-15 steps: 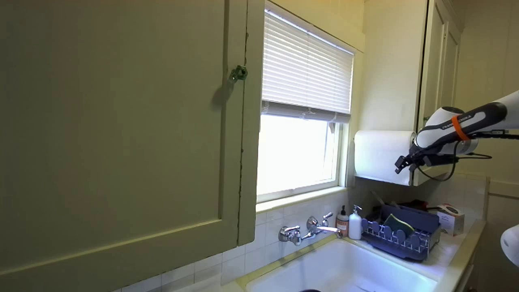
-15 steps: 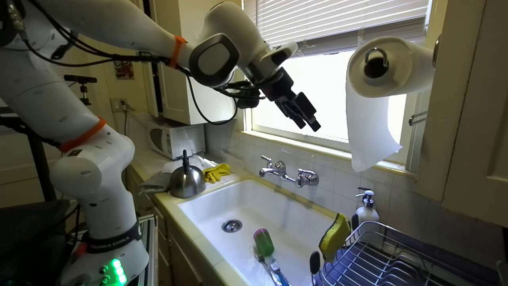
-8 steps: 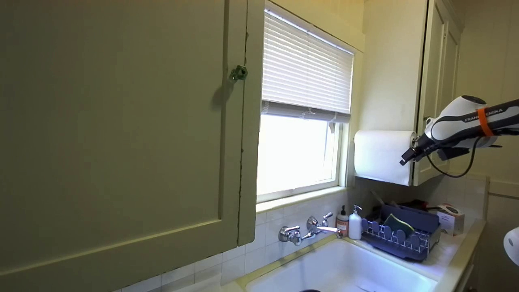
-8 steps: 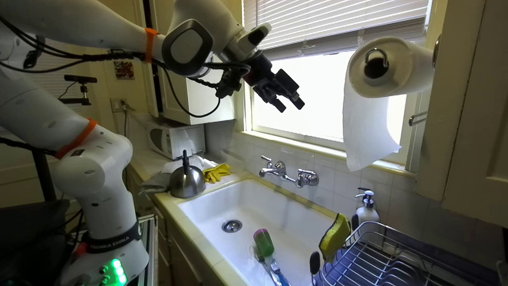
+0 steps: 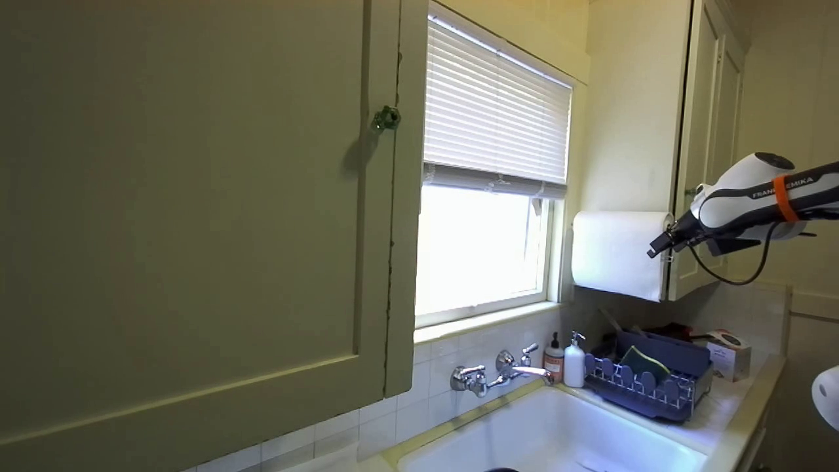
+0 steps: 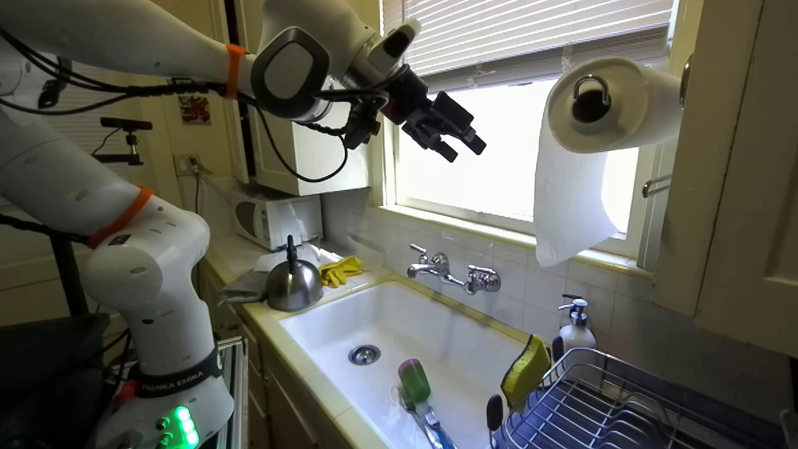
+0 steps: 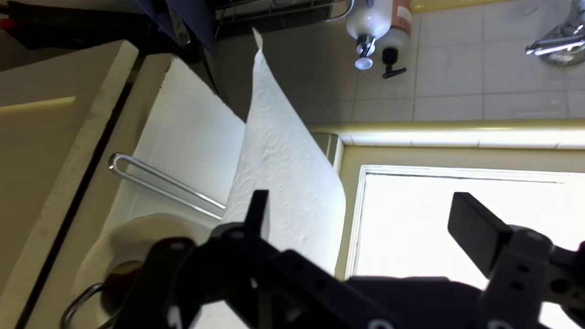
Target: Remove one piece of paper towel from the paper towel roll
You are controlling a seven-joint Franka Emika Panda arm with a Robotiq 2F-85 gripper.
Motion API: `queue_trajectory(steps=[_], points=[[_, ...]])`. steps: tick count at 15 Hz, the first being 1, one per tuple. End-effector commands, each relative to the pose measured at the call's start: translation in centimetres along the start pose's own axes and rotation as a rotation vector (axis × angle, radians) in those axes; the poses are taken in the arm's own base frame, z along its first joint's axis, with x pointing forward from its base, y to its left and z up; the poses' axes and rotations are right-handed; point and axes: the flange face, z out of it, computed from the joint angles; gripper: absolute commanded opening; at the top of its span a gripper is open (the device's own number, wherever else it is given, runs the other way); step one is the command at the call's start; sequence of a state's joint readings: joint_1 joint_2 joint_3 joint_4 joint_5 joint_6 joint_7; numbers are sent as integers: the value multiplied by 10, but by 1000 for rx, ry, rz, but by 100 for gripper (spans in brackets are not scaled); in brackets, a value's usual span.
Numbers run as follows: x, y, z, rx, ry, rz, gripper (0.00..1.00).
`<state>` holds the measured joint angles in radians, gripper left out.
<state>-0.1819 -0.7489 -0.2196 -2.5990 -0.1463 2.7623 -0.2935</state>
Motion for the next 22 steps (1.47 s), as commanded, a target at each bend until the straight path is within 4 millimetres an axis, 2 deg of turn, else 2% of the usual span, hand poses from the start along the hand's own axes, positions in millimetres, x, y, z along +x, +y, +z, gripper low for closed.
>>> queue_trajectory(steps=[1, 4, 12, 16, 18, 22], points=[[-5, 26, -7, -76, 64, 92, 100], [-12, 46, -4, -99, 75, 152, 100], [-19, 64, 41, -77, 59, 262, 100], [-11, 67, 62, -70, 55, 269, 100], [-3, 63, 72, -68, 48, 255, 72], [11, 52, 84, -94, 36, 197, 42]])
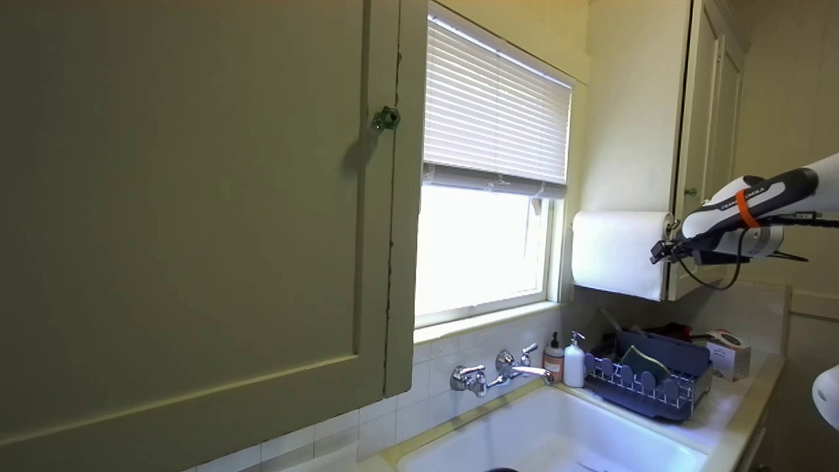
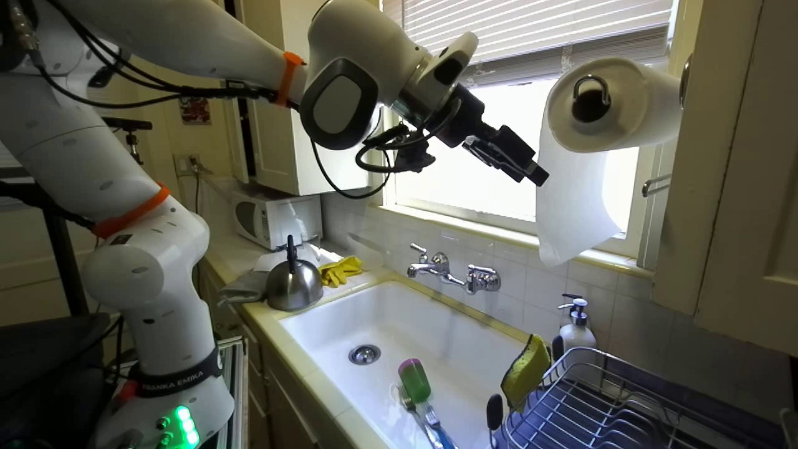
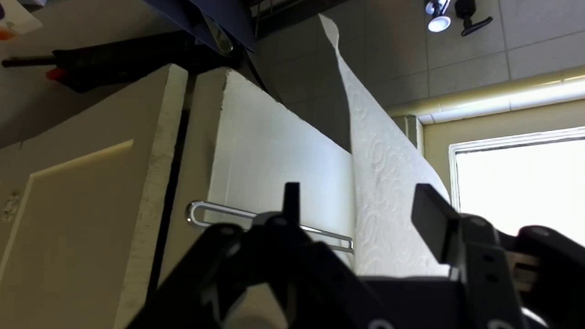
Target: Remove one piece of paper towel from the paper towel roll
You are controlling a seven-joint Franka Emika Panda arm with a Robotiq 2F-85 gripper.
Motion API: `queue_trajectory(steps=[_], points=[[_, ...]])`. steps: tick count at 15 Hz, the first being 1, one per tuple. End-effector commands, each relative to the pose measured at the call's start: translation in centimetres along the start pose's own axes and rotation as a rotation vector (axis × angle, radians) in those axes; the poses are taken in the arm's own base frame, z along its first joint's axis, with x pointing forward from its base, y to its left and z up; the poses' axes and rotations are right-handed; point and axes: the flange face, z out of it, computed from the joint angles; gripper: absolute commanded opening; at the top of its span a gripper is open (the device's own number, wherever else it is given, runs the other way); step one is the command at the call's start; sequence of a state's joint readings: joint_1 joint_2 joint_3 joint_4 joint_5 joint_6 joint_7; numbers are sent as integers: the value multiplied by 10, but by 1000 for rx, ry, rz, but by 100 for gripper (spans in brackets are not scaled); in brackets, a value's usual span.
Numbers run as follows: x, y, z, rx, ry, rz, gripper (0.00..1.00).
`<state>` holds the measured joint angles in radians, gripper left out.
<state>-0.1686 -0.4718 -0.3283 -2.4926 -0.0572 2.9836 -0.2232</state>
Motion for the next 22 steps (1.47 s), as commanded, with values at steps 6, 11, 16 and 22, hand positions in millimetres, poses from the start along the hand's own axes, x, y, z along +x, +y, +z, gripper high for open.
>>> queue_trajectory(steps=[6, 11, 16, 22], points=[[15, -21, 12, -84, 48, -90, 0], [19, -18, 5, -252, 13, -149, 0], [51, -68, 18, -330, 13, -330, 0], [65, -127, 42, -264, -24, -432, 0]])
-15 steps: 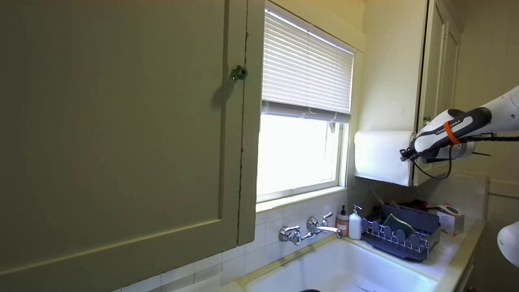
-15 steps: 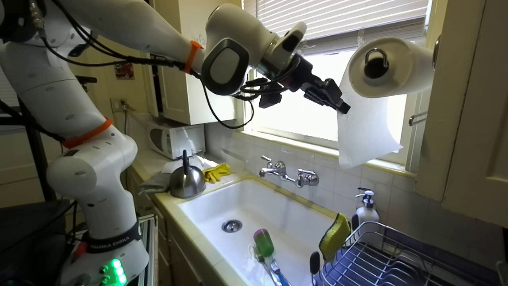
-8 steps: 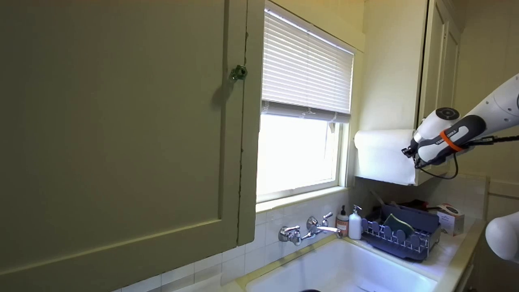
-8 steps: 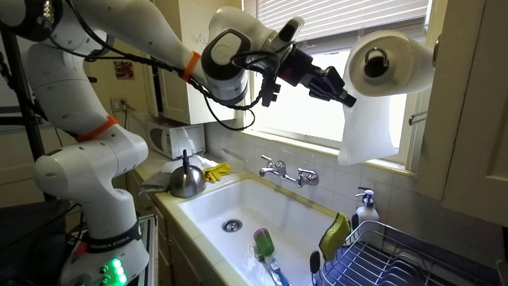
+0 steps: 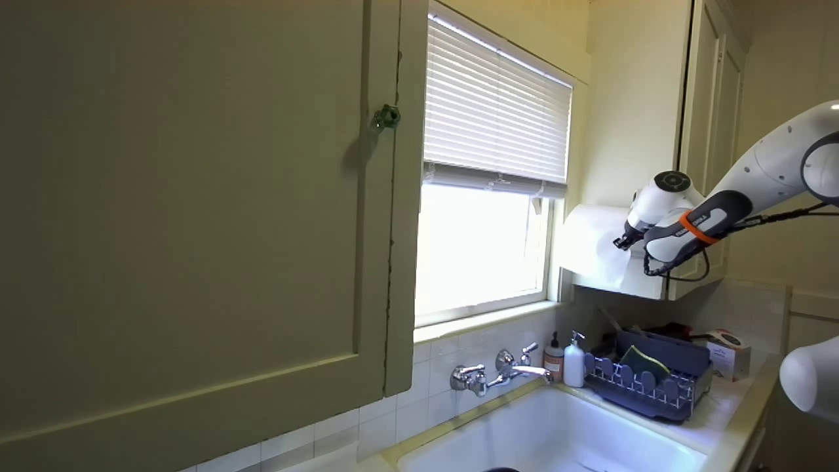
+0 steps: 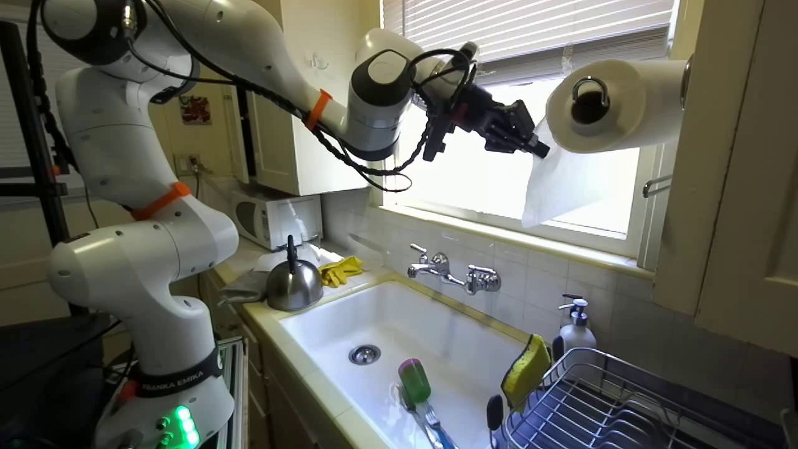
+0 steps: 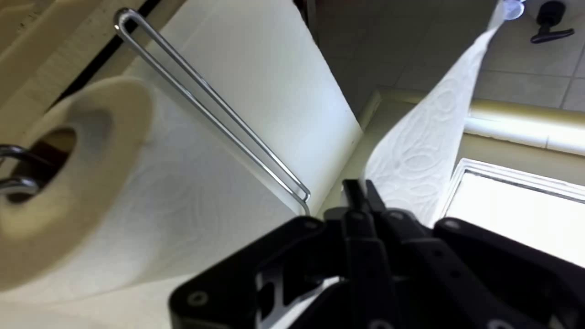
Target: Remove one piece of paper towel from the paper towel roll
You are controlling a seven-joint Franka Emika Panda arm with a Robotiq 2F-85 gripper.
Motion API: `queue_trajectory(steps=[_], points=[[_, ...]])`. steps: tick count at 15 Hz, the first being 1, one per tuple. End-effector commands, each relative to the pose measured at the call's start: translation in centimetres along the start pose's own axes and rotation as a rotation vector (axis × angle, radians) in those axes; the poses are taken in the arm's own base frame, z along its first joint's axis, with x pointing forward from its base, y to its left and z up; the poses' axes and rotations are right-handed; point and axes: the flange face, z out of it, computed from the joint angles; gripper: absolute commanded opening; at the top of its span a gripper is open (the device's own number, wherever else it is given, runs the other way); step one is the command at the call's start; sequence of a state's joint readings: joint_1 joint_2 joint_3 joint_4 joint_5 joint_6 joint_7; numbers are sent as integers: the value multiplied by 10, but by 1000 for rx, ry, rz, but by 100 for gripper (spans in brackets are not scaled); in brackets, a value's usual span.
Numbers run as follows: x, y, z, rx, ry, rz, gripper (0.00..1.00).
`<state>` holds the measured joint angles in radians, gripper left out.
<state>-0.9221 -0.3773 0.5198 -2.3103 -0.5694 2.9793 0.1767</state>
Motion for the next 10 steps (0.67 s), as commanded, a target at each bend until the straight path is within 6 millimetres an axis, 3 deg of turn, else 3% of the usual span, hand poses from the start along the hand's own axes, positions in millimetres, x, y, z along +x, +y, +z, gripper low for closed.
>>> queue_trajectory(steps=[1, 7, 10], points=[[15, -7, 13, -12, -46, -47, 0], [40, -1, 34, -21, -86, -134, 0], [61, -22, 41, 43, -65, -277, 0]])
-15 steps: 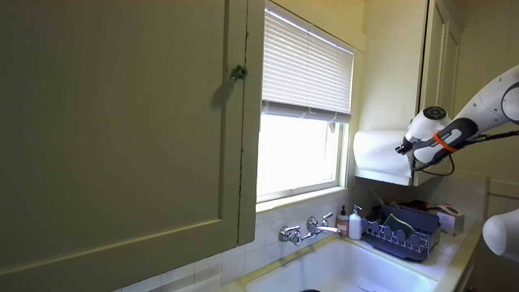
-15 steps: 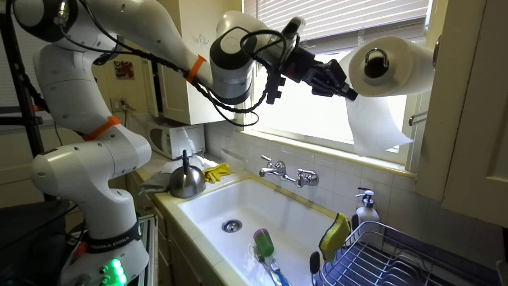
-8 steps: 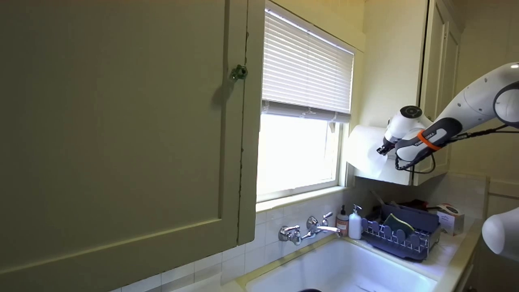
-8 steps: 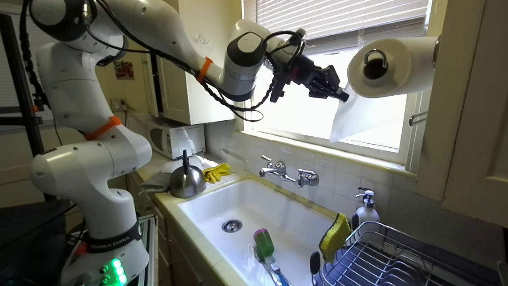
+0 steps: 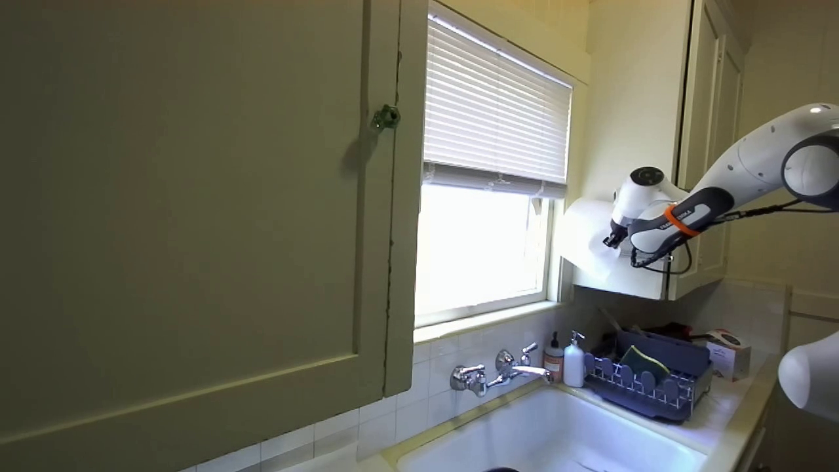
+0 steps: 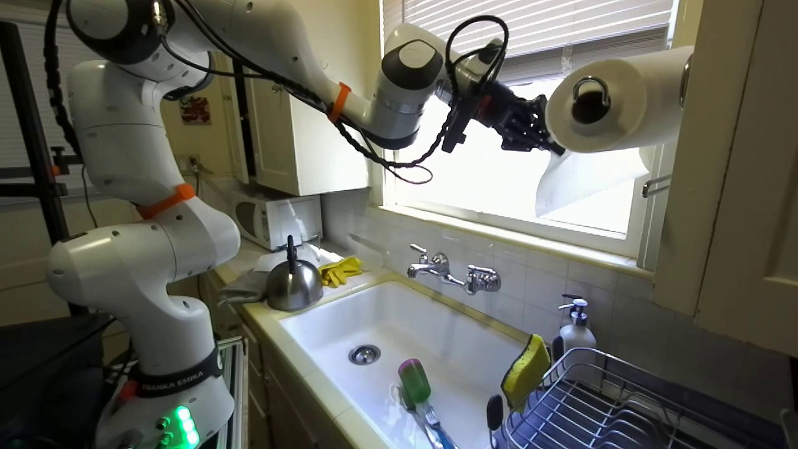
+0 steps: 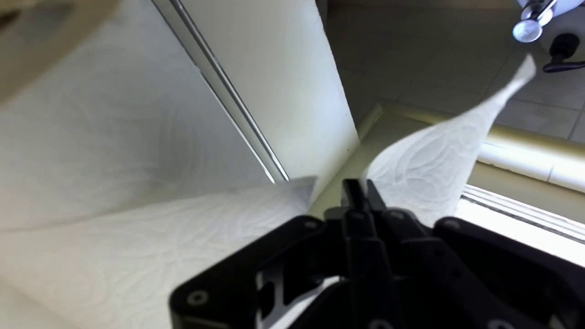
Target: Remove one piece of paper towel from the paper towel roll
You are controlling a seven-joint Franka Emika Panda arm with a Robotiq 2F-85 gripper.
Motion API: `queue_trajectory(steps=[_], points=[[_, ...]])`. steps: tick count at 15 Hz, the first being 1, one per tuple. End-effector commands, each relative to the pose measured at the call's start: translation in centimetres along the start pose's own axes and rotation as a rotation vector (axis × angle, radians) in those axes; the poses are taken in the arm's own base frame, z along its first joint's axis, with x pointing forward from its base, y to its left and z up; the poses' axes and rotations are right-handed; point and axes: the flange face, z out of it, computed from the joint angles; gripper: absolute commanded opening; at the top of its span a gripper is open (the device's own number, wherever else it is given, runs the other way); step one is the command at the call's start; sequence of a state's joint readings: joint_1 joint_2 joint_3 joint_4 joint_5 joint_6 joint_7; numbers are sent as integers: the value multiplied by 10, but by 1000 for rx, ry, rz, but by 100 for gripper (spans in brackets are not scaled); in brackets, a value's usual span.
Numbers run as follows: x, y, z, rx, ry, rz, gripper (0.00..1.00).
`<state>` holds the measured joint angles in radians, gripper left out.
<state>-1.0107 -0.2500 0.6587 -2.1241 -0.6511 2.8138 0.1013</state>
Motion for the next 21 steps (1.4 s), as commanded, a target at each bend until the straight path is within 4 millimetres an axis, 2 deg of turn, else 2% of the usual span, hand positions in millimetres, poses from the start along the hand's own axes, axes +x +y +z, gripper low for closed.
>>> queue_trajectory(steps=[1, 5, 6, 7, 9, 14, 15, 18, 21], points=[[32, -17, 12, 60, 18, -170, 0], [59, -38, 19, 134, 26, -318, 0], [60, -46, 25, 147, 9, -345, 0], [50, -38, 13, 120, 26, -285, 1], [57, -44, 17, 143, 21, -311, 1], [58, -45, 24, 156, 23, -322, 0], [64, -50, 24, 156, 29, -348, 0], [95, -93, 28, 222, 68, -499, 0], [121, -152, 27, 308, 113, -643, 0]])
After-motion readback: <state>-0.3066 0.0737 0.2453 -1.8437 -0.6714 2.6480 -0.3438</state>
